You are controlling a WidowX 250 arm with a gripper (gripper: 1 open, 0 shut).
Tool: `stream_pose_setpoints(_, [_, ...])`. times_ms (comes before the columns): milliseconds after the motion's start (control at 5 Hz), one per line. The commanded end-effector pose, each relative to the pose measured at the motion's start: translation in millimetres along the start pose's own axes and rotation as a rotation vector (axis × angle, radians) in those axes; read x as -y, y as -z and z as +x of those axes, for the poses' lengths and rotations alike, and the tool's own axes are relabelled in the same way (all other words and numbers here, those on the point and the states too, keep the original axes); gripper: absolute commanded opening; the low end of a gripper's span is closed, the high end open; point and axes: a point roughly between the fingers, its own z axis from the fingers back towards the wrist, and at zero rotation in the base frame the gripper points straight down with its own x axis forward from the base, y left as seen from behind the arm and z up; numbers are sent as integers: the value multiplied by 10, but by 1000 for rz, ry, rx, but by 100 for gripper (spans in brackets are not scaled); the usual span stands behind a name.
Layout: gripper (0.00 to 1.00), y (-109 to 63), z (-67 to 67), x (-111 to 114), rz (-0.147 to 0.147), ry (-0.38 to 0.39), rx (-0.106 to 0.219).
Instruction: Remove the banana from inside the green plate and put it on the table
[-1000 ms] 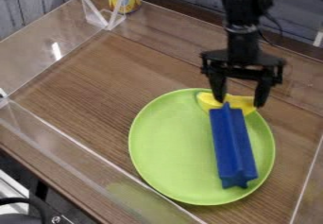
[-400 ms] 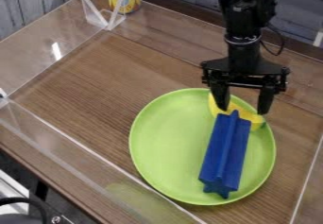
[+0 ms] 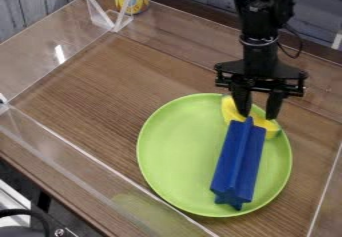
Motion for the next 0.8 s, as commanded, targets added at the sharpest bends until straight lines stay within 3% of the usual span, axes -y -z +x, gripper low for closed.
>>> stream_pose_setpoints(0, [100,-22,69,-66,-4,28,17])
stream_pose_setpoints(400, [100,-60,-130,-170,18,-76,43])
stream_pose_setpoints(600, [100,-117,-182,-111,21,-71,53])
